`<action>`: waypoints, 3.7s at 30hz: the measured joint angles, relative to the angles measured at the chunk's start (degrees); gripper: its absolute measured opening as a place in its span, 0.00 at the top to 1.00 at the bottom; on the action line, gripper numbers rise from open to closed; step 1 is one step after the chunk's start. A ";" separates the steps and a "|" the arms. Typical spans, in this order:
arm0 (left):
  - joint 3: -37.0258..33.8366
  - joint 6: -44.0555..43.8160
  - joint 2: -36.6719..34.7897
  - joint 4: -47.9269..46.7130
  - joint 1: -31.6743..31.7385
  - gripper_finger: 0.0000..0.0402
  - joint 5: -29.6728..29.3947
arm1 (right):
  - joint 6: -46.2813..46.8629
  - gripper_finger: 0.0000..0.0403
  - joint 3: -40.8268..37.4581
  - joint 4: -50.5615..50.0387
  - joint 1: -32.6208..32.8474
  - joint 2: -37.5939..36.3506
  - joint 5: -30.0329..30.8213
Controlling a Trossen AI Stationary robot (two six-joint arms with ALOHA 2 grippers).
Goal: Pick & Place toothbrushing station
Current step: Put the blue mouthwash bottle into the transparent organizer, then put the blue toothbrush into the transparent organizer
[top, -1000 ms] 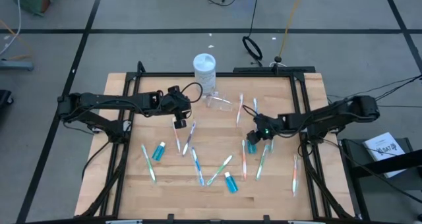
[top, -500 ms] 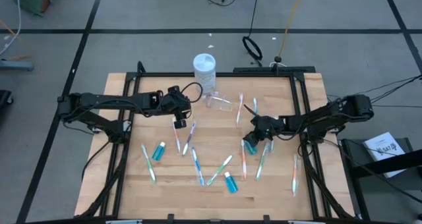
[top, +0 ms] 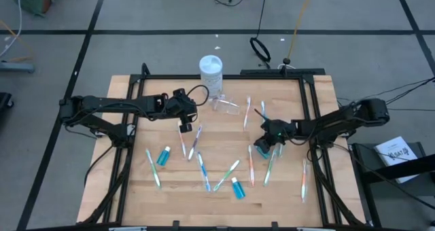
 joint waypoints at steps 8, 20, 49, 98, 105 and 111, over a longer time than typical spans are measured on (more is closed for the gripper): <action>0.00 0.05 0.00 0.01 0.01 0.51 0.00 | -9.24 0.77 0.08 6.84 -5.71 -5.77 5.91; 0.00 0.49 0.00 0.25 0.02 0.51 0.00 | -40.92 0.77 3.18 54.20 -8.11 4.40 21.08; 0.02 0.64 0.00 1.27 0.07 0.51 0.27 | -51.66 0.77 36.73 38.73 -15.24 37.70 26.05; 0.02 0.53 0.00 1.31 0.07 0.51 0.31 | -49.15 0.55 36.62 11.44 -13.72 24.99 35.00; 0.02 0.55 0.00 1.32 0.07 0.51 0.33 | -37.78 0.55 36.64 -19.66 -13.82 13.14 35.04; 0.02 0.53 0.00 1.35 0.07 0.51 0.35 | -25.16 0.55 36.62 -40.87 -13.83 7.85 35.14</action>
